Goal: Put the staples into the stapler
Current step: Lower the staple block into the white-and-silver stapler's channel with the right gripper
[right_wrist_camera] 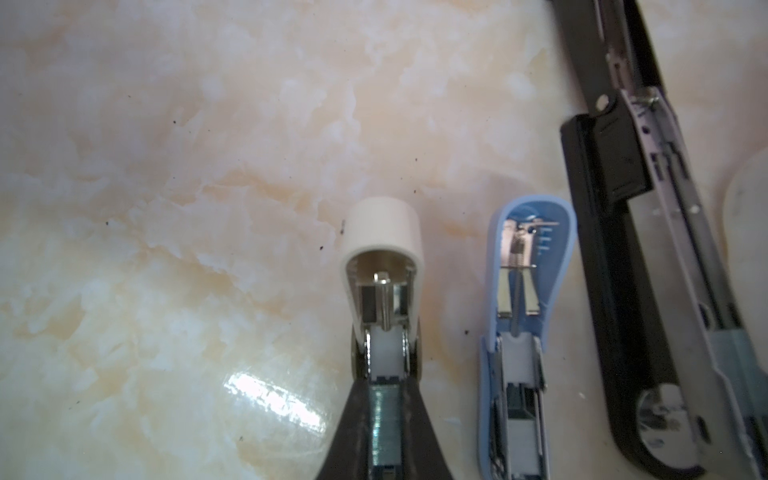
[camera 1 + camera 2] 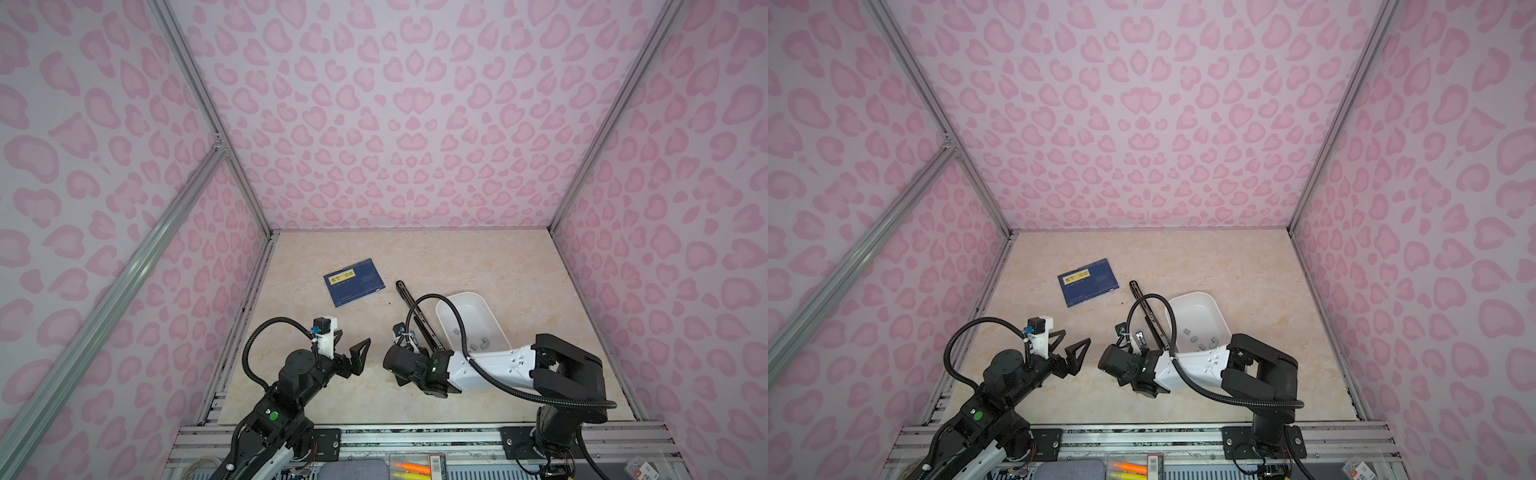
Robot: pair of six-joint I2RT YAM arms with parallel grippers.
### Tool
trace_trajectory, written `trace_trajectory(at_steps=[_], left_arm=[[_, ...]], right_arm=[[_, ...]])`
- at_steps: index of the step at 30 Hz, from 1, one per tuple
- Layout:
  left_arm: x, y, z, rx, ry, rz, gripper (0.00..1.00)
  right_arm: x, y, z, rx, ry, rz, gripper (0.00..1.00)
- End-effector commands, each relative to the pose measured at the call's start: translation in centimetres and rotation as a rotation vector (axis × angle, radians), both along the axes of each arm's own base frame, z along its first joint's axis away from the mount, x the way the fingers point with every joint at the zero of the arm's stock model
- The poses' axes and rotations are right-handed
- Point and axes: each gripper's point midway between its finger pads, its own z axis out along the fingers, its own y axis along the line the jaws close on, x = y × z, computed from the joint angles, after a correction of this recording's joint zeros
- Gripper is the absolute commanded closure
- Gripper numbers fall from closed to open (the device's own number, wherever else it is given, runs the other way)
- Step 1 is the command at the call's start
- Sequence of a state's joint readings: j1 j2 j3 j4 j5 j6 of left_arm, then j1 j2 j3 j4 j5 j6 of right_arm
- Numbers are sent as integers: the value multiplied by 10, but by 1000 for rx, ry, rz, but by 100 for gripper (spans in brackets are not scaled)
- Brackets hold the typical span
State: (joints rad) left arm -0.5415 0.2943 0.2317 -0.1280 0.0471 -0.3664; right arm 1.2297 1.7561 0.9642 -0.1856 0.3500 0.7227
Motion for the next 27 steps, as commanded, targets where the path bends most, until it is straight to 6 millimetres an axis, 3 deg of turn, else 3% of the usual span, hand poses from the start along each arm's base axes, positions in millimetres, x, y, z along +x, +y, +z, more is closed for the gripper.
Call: trace_trajectory(at_steps=[1,27], left_arm=[[2,0,4,-10,-16,5,3],[2,0,3,-10,-14,8,3]], right_arm=[[2,-5,-3,-22,-11,-20,96],[-4,-10,-6,-47,-8,-24,96]])
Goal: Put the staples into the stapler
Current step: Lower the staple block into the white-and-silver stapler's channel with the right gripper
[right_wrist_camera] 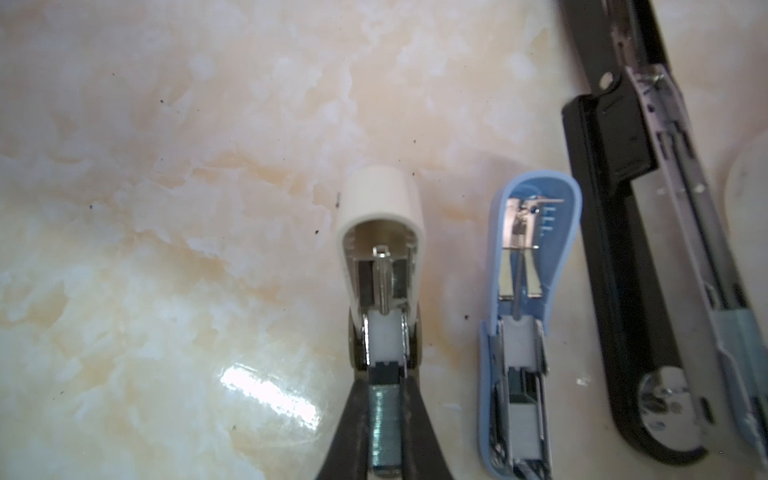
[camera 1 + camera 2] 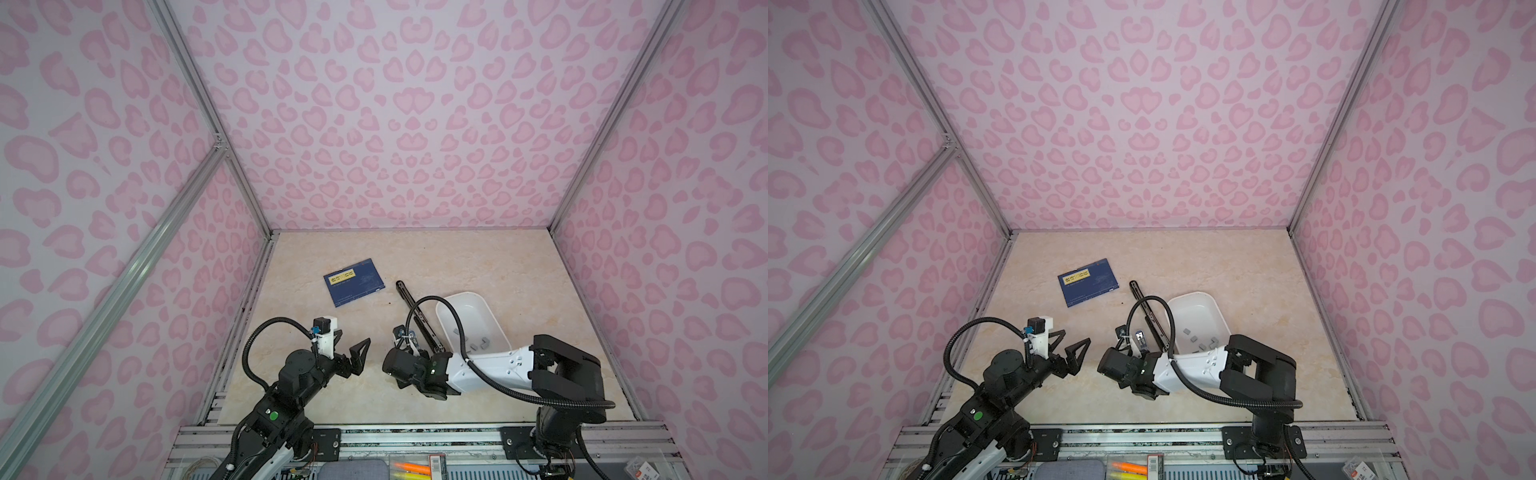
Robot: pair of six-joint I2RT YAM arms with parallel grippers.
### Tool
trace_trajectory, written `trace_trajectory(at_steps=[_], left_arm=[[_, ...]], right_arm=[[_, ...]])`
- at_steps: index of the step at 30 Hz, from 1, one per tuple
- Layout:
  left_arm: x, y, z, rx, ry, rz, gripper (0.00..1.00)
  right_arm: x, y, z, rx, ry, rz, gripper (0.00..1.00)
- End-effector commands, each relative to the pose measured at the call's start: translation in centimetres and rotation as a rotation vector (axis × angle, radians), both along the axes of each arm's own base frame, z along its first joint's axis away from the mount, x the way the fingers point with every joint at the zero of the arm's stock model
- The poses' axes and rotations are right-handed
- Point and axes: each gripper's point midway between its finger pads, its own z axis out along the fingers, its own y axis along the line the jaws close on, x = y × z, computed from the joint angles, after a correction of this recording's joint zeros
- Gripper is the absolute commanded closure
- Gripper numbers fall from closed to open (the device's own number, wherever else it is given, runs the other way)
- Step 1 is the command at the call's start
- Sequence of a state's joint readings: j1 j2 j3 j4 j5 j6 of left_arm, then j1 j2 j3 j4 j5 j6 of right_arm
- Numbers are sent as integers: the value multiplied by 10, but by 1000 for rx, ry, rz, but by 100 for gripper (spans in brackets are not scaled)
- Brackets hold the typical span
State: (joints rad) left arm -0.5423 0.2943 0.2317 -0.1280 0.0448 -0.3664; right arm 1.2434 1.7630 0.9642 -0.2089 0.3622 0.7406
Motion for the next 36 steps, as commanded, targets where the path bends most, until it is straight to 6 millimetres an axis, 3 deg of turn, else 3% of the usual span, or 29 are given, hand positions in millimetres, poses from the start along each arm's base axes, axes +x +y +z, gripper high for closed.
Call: trace_trajectory(at_steps=[1,11,36], left_arm=[[1,0,3,-10,-13,5,3],[1,0,4,-13,-15,6,3],[1,0,3,-14,-15,7,3]], right_arm=[[1,-7,-1,-25,-16,-16,96],[4,-6,10,-23,-49,-18,96],[2,-3,-2,-42,-27,-8,96]])
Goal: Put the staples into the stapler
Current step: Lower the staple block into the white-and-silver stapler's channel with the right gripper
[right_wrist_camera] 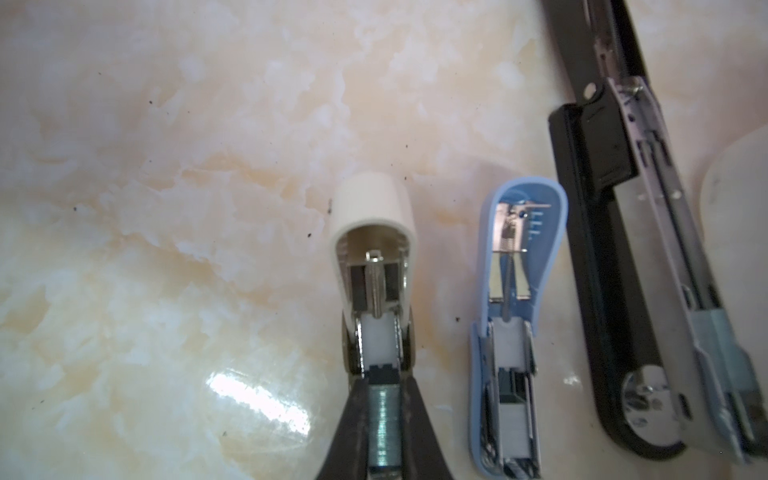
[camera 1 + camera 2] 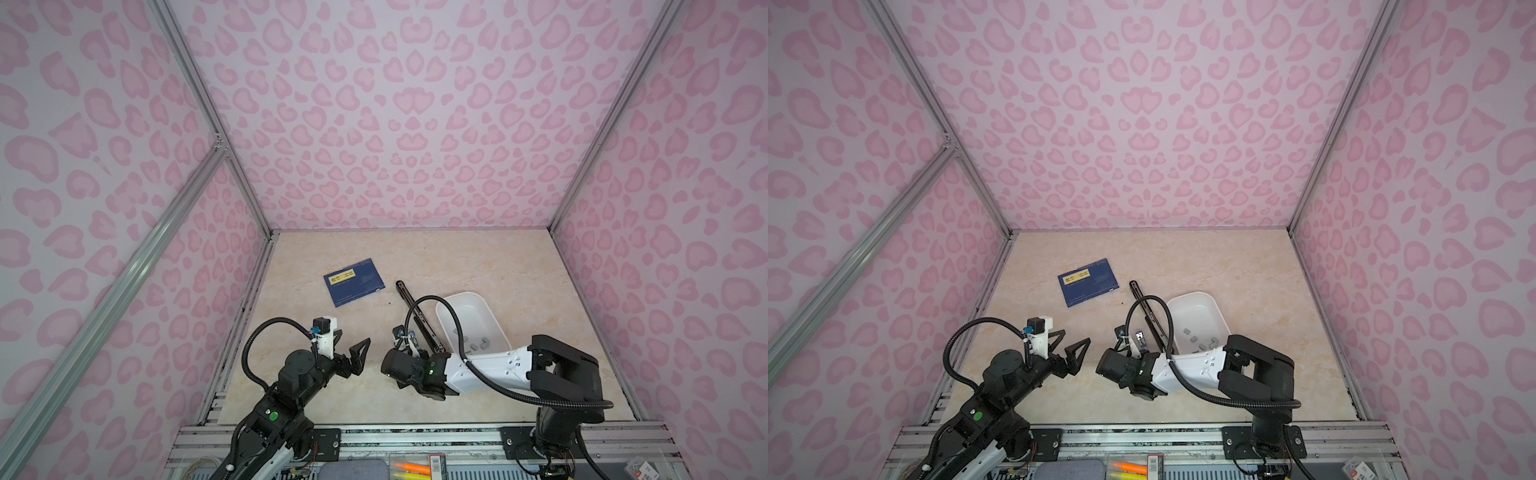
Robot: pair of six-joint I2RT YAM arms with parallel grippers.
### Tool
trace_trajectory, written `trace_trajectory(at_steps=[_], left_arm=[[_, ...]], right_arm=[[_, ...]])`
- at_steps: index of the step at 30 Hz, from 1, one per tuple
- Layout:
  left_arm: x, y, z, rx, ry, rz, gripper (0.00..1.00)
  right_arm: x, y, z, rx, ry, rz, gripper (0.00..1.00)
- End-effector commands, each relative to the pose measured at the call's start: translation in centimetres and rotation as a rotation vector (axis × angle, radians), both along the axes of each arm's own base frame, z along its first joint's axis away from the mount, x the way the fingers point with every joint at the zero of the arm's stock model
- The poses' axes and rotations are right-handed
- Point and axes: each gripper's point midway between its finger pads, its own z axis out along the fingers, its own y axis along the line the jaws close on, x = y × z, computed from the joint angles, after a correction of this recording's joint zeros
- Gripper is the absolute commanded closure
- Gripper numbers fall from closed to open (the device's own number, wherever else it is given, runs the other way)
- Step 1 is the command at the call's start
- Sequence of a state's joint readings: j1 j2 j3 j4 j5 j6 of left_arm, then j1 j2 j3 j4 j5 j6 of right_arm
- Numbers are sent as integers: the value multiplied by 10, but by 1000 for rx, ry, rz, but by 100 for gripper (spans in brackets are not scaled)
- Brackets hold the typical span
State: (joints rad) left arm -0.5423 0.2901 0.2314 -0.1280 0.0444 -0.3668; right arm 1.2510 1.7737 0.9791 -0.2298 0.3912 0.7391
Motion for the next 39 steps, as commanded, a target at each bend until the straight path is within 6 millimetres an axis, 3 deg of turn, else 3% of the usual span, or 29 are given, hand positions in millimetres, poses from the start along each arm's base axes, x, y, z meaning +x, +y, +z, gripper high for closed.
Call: trace_trajectory(at_steps=[1,39], left_arm=[[1,0,3,-12,-12,7,3],[1,0,3,-15,-11,7,3]], right_arm=[[1,-3,-3,-18,-7,-5,96],[-14,-18,-21,43,56,-15,92]])
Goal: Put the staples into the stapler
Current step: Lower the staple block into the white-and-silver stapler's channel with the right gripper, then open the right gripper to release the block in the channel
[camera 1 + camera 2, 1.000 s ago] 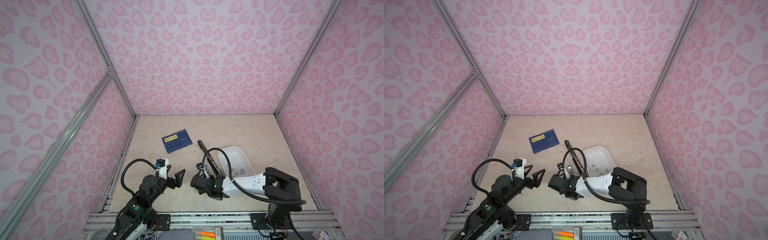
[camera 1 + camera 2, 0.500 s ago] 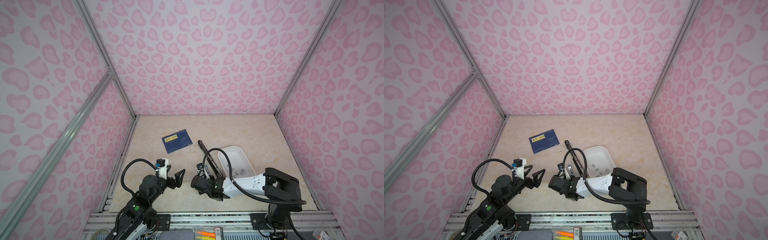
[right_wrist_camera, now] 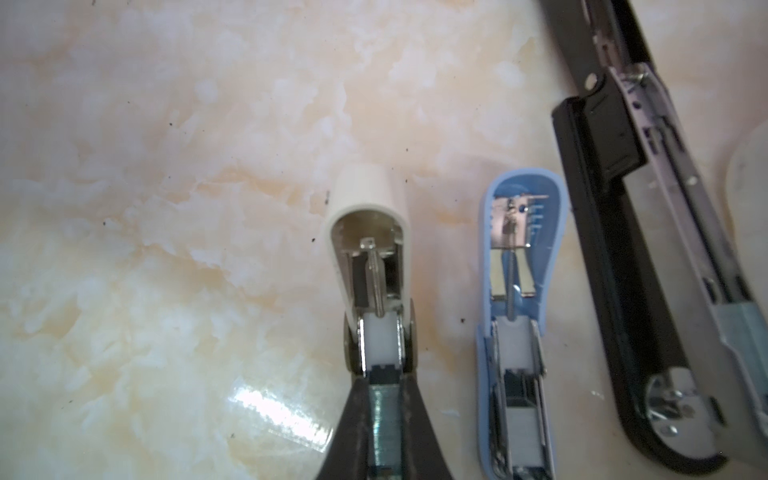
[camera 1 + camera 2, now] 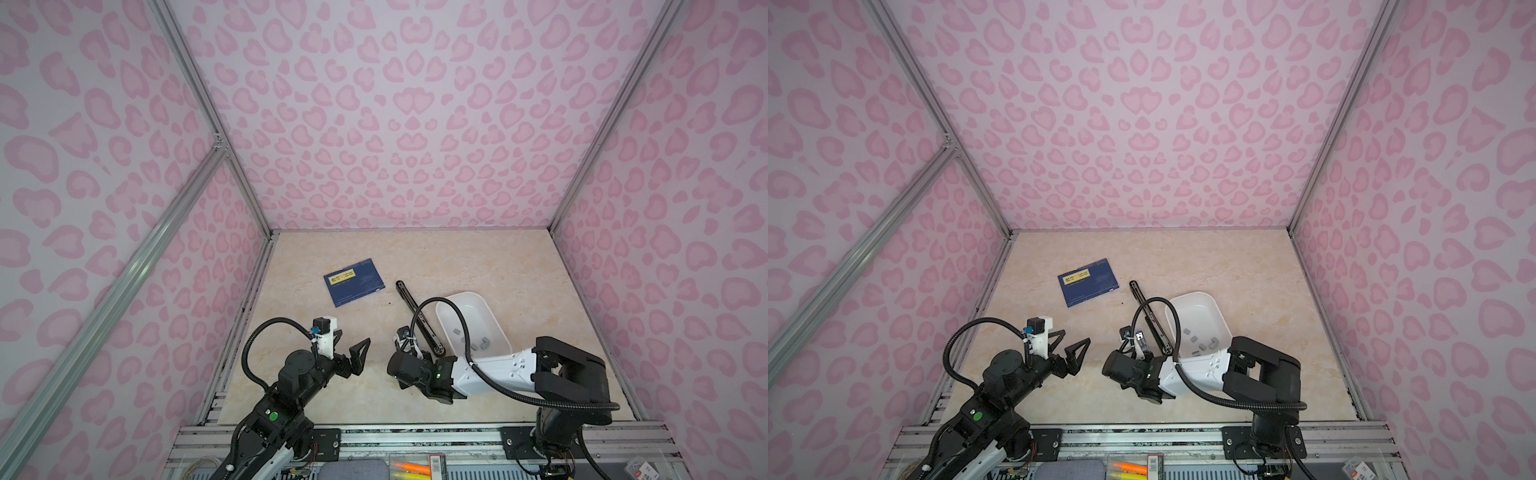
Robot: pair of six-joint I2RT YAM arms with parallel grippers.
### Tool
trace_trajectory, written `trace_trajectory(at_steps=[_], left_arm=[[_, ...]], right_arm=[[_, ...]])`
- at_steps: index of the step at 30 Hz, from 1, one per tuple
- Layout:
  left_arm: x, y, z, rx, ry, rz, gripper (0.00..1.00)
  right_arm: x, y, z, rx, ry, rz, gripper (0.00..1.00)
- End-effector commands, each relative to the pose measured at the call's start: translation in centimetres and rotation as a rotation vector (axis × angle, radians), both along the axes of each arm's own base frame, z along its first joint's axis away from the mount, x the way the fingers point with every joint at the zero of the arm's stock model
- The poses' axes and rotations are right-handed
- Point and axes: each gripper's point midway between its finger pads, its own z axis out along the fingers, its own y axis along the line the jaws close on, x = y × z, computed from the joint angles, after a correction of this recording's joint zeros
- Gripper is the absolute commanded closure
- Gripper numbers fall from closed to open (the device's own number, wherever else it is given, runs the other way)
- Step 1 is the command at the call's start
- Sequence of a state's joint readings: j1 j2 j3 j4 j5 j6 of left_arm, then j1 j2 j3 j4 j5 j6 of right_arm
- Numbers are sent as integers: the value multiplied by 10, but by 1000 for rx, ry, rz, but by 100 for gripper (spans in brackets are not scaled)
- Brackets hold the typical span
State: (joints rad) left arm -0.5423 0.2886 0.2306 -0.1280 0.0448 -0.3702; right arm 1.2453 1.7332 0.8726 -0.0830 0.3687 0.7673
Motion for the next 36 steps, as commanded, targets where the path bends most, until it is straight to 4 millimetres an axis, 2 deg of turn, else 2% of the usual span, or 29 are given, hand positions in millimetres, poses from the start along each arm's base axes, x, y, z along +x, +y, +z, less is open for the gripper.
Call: trace_trajectory(at_steps=[1,9,17,20,23,26,36], left_arm=[[2,0,3,-11,-13,7,3],[1,0,3,-11,-12,7,3],[1,0,3,-12,-13,5,3],[1,0,3,-12,-14,5,3],[1,0,3,-11,-13,5,3],[1,0,3,-11,-12,5,3],[2,1,2,-9,-11,9,3]], right_arm=[[-11,-16,-17,-57,55,3,92],[-13,-15,-13,-75,38,13,80],[-10,-14,-1,-65,5,6,66],[-7,-14,8,-57,-17,4,64],[-4,-15,17,-39,-38,-4,63],[1,-20,22,-21,-48,-19,67],[7,-13,11,-6,-15,-10,73]])
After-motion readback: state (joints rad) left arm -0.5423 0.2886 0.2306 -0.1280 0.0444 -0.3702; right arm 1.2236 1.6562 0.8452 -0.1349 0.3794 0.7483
